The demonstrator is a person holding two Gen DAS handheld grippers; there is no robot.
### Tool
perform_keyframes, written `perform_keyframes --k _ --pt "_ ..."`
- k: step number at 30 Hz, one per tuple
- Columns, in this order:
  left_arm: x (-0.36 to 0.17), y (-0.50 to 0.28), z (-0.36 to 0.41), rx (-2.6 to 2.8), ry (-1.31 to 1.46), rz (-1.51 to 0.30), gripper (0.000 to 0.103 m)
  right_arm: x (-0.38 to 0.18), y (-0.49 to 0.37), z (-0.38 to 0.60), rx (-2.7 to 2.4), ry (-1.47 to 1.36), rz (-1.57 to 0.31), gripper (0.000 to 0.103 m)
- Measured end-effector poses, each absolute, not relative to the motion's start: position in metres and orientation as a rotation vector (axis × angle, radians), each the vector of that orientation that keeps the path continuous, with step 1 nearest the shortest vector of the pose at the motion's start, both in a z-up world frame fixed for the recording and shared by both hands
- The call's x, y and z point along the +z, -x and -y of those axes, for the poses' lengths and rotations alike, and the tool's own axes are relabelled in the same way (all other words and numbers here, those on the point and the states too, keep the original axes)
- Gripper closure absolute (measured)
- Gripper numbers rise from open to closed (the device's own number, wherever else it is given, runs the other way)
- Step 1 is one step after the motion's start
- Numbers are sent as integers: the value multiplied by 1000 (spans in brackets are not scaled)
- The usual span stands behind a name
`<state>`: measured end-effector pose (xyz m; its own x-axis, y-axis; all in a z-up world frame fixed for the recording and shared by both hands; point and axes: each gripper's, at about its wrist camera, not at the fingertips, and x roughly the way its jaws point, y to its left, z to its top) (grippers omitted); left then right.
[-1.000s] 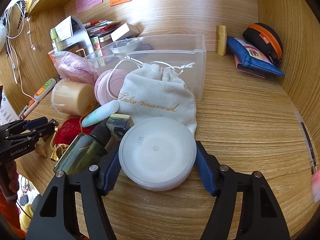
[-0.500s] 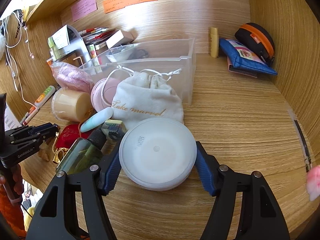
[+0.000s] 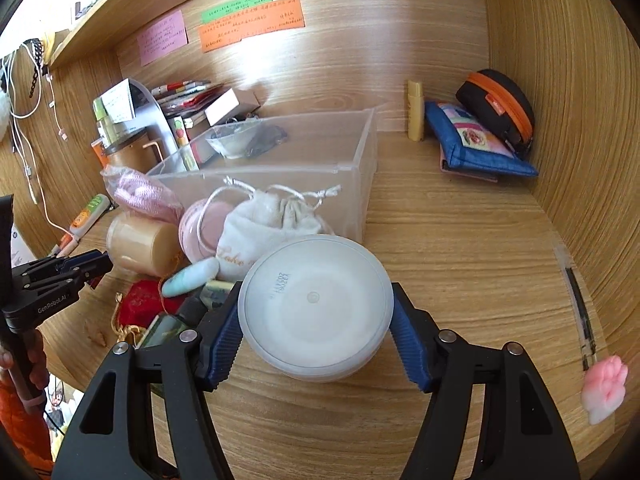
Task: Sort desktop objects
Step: 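Carry the staple box and white container to the clear box with both grippers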
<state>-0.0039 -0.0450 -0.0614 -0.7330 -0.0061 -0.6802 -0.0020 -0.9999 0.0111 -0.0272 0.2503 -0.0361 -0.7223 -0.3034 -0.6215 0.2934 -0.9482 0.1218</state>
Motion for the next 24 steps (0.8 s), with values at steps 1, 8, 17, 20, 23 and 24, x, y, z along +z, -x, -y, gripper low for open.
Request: perform_keyframes --k 1,8,17,20,23,24 --pt "-58 5 45 -2927 -1140 17 77 -32 28 -250 -2651 -949 16 39" --pt "-38 19 45 -2897 -1055 46 77 -10 34 -247 -2668 -887 -7 39" --pt "-12 38 50 -2923 -1010 6 77 9 50 -246 -2651 -844 -5 39" --pt "0 46 49 -2955 -994 -2 77 14 60 -243 -2633 -842 -33 39" --pt "12 56 47 -2986 -988 0 77 16 66 -240 -2626 -842 -59 39" --pt "15 57 46 -2996 -986 5 77 19 72 -237 -2618 -836 -78 39"
